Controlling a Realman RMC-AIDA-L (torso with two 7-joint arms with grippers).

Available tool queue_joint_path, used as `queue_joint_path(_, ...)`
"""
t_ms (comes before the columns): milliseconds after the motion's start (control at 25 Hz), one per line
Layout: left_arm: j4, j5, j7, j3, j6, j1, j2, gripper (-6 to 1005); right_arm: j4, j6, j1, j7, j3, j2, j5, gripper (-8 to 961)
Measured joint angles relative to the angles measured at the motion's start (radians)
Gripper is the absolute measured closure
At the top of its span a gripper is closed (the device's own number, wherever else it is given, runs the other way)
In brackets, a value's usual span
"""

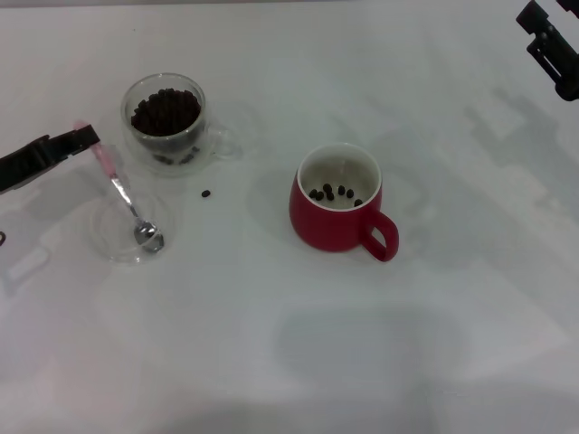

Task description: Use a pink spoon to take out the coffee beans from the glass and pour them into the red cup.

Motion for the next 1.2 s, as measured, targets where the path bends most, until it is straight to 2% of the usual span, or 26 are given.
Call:
queue_joint_path(440, 0.012, -0.006, 0.03, 0.0, 0.006, 0.006, 0.005, 671, 0.001, 0.0, 0.0, 0.0, -0.003, 0.0, -0.003, 364)
queue_joint_path(640, 0.04, -0.01, 0.085, -0.017, 0.01, 0.018, 0.012, 454, 0.003, 0.0, -0.003, 0.0, -0.001, 0.0, -0.006, 364)
queue_joint_path(880, 0.164, -0.011, 0.176, -0.084, 0.024, 0.084, -0.002, 379, 0.0, -0.005, -0.005, -0.001, -0.001, 0.0, -0.006, 364)
queue_joint_path(1080, 0.247, -0.025, 0.313, -0.143, 0.06, 0.124, -0.015, 387, -0.005, -0.009, -0.008, 0.003, 0.0, -0.002, -0.002, 364)
queue_joint_path(1200, 0.248, -0.098, 0.457, -0.161, 0.091, 0.147, -0.02, 388, -0.006, -0.009, -0.008, 0.001, 0.0, -0.002, -0.001, 364)
